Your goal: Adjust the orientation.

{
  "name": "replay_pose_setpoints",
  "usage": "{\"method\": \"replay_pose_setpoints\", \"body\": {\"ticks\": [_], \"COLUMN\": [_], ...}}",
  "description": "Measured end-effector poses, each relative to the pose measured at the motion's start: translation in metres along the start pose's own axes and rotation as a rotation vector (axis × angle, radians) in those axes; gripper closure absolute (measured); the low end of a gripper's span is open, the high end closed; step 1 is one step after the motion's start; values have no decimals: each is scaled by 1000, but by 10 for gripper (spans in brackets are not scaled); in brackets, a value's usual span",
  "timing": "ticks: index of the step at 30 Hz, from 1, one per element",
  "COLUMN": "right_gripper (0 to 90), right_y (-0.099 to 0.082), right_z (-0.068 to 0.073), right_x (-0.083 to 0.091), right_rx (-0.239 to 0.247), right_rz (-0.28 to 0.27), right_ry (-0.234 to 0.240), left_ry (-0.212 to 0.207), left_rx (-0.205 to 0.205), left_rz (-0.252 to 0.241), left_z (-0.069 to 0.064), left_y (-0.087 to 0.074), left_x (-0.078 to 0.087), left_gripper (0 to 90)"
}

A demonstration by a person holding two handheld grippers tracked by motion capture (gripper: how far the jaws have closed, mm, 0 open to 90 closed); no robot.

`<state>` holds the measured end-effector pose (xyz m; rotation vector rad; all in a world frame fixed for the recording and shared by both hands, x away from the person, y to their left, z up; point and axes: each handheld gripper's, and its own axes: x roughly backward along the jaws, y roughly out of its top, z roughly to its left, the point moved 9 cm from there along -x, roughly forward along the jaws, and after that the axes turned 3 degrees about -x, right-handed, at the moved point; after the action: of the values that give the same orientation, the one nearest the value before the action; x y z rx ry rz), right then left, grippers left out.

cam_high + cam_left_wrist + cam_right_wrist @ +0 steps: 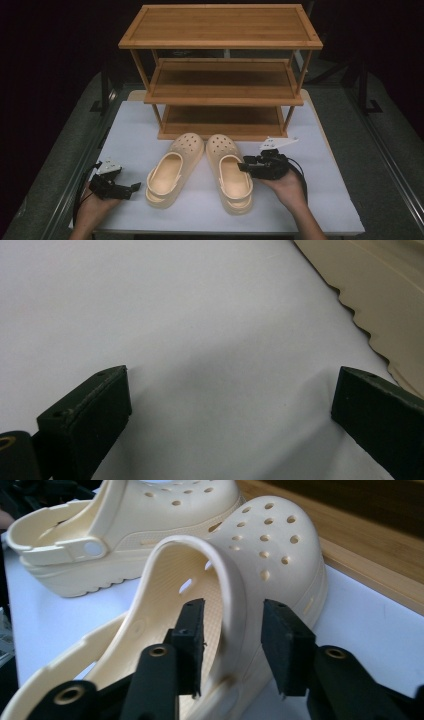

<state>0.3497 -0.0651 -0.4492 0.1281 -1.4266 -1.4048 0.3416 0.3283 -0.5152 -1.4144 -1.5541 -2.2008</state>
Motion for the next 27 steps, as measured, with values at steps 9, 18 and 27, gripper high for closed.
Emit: {"method": "replay_pose_setpoints", "body": {"ticks": [9,18,27], "right_gripper": [653,735,796], "right_y": [3,4,5], "right_z": [-6,-6,-13], "right_x": [-13,-9,0], "right_rx": [5,31,44], "right_rz": [0,-8,-25], "right_ry": [-30,-54,-98], "left_ry": [0,-20,-65], "left_rx": [-1,8,-1], "left_rz": [0,-17,-109], "left_z": [0,0,-9], "left_y": [0,5,35], "left_x": [0,2,25], "left_gripper": [19,21,21]}}
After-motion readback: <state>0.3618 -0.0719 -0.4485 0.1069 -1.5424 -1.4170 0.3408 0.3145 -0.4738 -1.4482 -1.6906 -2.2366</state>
